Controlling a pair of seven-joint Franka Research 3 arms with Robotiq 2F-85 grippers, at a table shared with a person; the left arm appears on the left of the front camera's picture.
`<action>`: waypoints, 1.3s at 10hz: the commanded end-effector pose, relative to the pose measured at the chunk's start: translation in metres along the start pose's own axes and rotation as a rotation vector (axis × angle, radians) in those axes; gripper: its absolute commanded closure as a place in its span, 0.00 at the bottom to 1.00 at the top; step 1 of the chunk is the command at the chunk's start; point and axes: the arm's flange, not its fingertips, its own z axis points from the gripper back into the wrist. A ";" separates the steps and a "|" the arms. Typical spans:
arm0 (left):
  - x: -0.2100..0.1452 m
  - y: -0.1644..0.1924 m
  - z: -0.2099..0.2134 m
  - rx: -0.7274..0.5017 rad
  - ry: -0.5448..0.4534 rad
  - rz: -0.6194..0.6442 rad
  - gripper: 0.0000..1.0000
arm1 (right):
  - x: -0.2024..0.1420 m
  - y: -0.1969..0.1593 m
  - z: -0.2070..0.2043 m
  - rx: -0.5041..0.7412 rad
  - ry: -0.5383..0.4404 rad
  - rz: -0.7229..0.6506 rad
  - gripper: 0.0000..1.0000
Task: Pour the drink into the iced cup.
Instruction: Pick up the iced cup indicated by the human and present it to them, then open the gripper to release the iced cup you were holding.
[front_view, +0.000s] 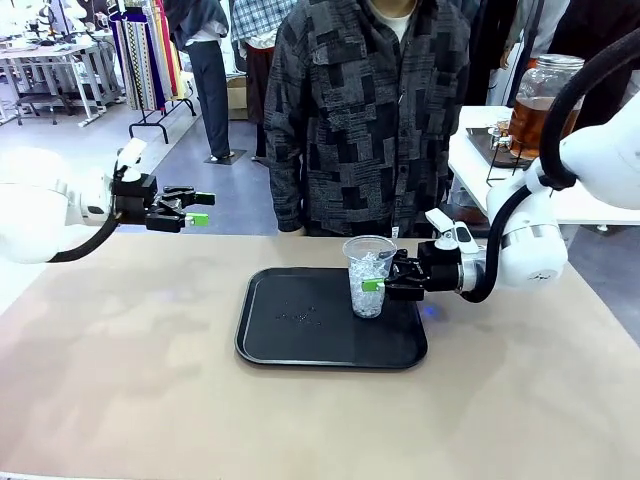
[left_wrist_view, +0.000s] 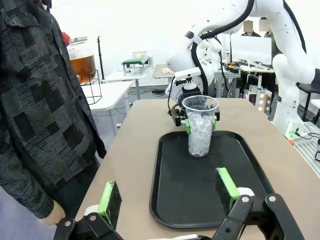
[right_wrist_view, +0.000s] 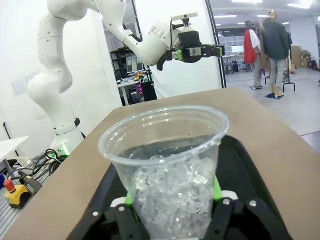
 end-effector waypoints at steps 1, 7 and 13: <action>0.001 0.000 0.000 0.001 -0.001 -0.002 0.00 | 0.013 -0.002 -0.001 0.015 -0.017 -0.007 0.36; 0.001 0.000 0.000 0.001 -0.001 -0.002 0.00 | 0.140 -0.002 0.020 0.052 -0.026 -0.017 0.36; 0.001 0.000 0.000 0.001 -0.001 -0.002 0.00 | 0.162 -0.003 0.022 0.040 -0.042 0.009 0.36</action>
